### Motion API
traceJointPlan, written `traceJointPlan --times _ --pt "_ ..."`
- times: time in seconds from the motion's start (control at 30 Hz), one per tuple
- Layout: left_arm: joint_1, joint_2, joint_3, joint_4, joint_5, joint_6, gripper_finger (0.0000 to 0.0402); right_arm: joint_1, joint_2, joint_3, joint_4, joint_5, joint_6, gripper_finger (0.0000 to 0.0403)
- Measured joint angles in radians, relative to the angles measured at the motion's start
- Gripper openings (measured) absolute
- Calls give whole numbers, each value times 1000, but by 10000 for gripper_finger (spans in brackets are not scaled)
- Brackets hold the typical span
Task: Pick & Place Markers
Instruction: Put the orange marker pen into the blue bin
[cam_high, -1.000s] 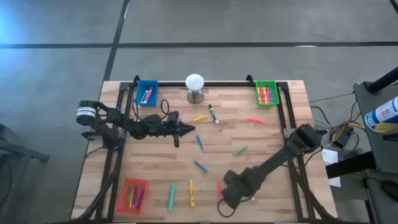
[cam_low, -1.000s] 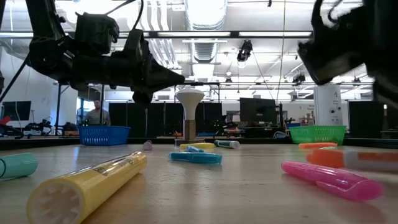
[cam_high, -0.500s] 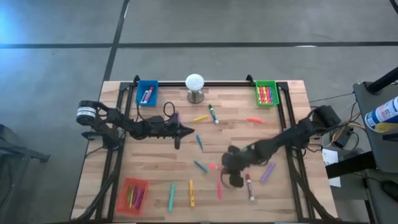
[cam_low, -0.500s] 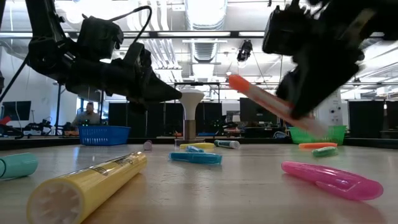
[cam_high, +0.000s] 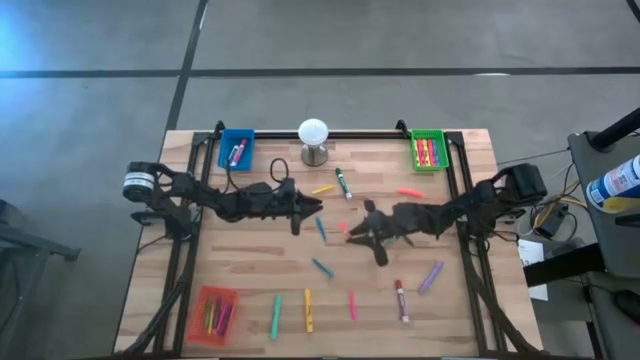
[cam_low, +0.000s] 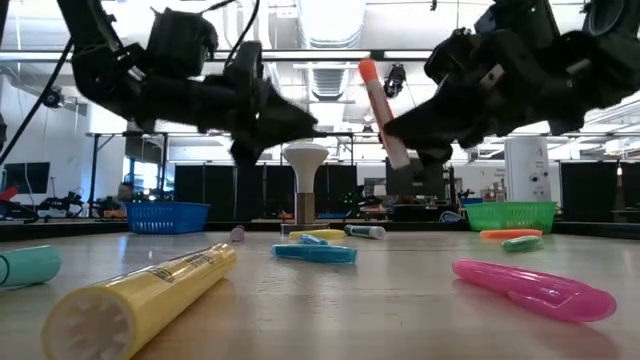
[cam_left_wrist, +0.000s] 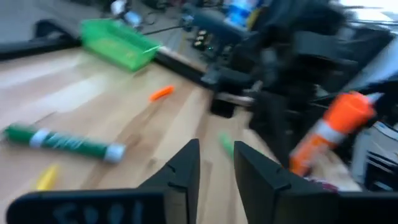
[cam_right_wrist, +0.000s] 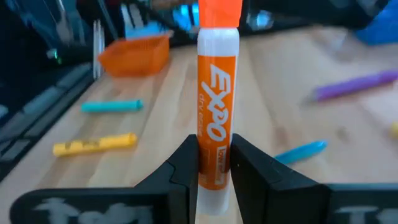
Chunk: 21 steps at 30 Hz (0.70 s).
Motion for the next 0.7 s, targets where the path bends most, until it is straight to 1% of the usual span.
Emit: traceJointPlan --times 0.07,0.2,0.33,0.53,0.7 --pt "-4 0 20 16 15 27 96 -29 0 -15 52 -27 -3 69" --pt "-5 0 64 37 23 25 96 -78 -1 -19 100 -31 0 70" --pt "-5 0 104 32 66 21 96 -101 -1 14 103 -33 -29 70" --pt "-6 0 127 26 73 38 96 -120 -2 51 100 -36 -47 70" --pt "-17 0 136 26 73 70 96 -144 -2 65 98 -40 13 70"
